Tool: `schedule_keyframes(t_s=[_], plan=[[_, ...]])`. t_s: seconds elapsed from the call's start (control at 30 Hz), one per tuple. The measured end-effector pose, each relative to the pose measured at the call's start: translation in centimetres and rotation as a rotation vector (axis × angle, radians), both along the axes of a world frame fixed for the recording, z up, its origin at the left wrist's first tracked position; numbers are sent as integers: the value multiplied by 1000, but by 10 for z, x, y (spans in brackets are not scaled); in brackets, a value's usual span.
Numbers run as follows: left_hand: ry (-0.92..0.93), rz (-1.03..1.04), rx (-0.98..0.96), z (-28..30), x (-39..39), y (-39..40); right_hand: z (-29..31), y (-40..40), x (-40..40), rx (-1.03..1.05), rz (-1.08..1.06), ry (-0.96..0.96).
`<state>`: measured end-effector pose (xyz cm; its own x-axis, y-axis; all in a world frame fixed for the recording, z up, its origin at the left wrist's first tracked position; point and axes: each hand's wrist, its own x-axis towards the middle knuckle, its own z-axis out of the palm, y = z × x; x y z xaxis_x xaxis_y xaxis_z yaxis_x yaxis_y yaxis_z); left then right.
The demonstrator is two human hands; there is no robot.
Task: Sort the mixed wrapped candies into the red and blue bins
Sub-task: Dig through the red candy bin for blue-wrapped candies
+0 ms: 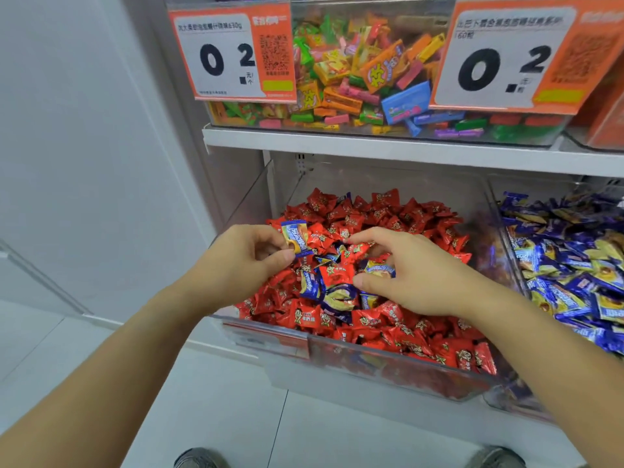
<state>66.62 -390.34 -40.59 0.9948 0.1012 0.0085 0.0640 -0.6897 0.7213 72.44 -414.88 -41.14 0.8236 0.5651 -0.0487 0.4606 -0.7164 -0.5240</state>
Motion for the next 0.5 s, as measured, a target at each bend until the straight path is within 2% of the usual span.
schedule_keyframes(t_s=[0.13,0.17,0.33,0.5], plan=[[158,143,-438,4,1,-3,5,6,-4,-71,20,-121],[181,160,-493,5,1,-3,6,8,-6,-70,26,-143],[106,144,-210,0,3,1,7,18,-10,2,99,-132],[78,70,-221,-1,3,-2,-13,33,-9,-71,180,-145]])
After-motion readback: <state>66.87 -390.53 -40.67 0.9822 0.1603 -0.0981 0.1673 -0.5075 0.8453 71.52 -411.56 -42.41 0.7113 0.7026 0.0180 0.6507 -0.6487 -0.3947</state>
